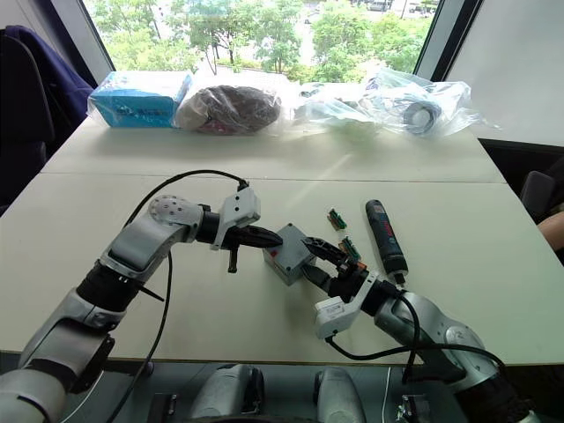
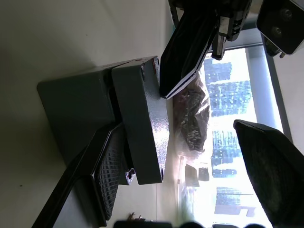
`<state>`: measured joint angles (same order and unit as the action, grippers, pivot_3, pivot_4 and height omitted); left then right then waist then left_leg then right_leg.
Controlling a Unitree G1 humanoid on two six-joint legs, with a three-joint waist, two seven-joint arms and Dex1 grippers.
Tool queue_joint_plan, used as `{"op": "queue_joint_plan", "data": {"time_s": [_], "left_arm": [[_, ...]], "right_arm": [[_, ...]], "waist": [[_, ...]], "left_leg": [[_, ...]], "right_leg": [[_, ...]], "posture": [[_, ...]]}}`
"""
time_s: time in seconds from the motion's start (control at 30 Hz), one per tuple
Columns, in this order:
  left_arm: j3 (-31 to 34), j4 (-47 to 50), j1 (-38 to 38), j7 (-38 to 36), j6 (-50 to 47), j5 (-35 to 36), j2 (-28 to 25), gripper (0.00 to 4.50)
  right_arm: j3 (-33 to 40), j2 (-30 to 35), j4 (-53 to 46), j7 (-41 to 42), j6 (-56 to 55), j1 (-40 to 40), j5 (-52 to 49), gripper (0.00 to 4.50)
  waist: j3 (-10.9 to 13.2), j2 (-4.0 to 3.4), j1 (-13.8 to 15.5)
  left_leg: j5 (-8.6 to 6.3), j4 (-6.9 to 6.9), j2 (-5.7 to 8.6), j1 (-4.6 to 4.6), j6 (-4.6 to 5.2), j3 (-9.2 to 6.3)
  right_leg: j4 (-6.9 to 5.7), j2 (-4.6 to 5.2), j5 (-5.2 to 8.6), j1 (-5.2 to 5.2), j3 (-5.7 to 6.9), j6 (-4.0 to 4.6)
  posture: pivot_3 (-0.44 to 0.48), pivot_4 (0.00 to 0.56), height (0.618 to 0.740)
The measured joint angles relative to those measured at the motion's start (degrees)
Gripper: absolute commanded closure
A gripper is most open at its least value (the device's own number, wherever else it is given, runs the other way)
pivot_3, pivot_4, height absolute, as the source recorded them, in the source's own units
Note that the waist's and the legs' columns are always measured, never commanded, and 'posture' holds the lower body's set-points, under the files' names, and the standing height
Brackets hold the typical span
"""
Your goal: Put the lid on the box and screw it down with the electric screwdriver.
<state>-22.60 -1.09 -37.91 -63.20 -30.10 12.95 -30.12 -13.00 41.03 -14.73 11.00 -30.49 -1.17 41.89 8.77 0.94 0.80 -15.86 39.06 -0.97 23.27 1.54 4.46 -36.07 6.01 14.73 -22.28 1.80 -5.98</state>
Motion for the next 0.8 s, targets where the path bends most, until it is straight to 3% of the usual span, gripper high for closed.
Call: {"op": "queue_joint_plan", "data": {"time_s": [0.37,0.47,0.57,0.73,0.8], "left_arm": [[0.18,0.00,1.20,1.83,0.58,-1.44,0.98,4.50],[2.98,-0.12,2.29,2.59,-1.15,0.50,2.60,4.50],[8.64,-0.33,3.44,4.11,-8.35,6.28,4.18,4.50],[23.29,1.04,0.54,11.40,-20.01,16.83,6.60,4.50],[26.91,1.85,-0.55,14.01,-22.36,18.85,6.28,4.50]], "right_arm": [[-0.01,1.04,-4.08,9.69,-1.04,0.37,-9.14,0.86],[1.36,0.40,-4.81,9.84,-0.05,1.44,-11.52,1.45],[4.22,-2.14,-6.45,10.83,4.46,3.32,-18.72,2.60],[7.90,-9.33,-13.50,13.55,21.44,3.99,-37.30,4.46],[8.89,-10.50,-15.78,14.61,28.15,3.96,-42.99,4.46]], "waist": [[-0.70,0.02,-0.08],[-0.69,0.03,-0.04],[-0.55,0.05,-0.18],[-0.11,0.03,-0.23],[-0.08,-0.01,-0.24]], "left_leg": [[-0.01,0.00,-0.07,-0.07,0.02,-0.01],[-0.01,0.00,-0.07,-0.01,0.02,-0.03],[-0.01,0.00,-0.12,0.13,0.01,-0.03],[0.00,-0.01,-0.31,0.18,0.00,-0.05],[-0.01,-0.02,-0.29,0.18,0.00,-0.03]], "right_leg": [[0.00,-0.01,0.03,0.01,0.00,0.05],[0.00,0.01,0.03,-0.03,0.01,0.06],[-0.04,-0.01,0.02,-0.21,0.01,0.05],[-0.07,-0.13,0.00,-0.29,0.05,0.03],[-0.06,-0.13,0.00,-0.28,0.05,0.03]], "posture": [[0.000,0.150,0.740],[0.000,0.150,0.740],[0.000,0.150,0.740],[0.000,0.150,0.740],[0.000,0.150,0.740]]}}
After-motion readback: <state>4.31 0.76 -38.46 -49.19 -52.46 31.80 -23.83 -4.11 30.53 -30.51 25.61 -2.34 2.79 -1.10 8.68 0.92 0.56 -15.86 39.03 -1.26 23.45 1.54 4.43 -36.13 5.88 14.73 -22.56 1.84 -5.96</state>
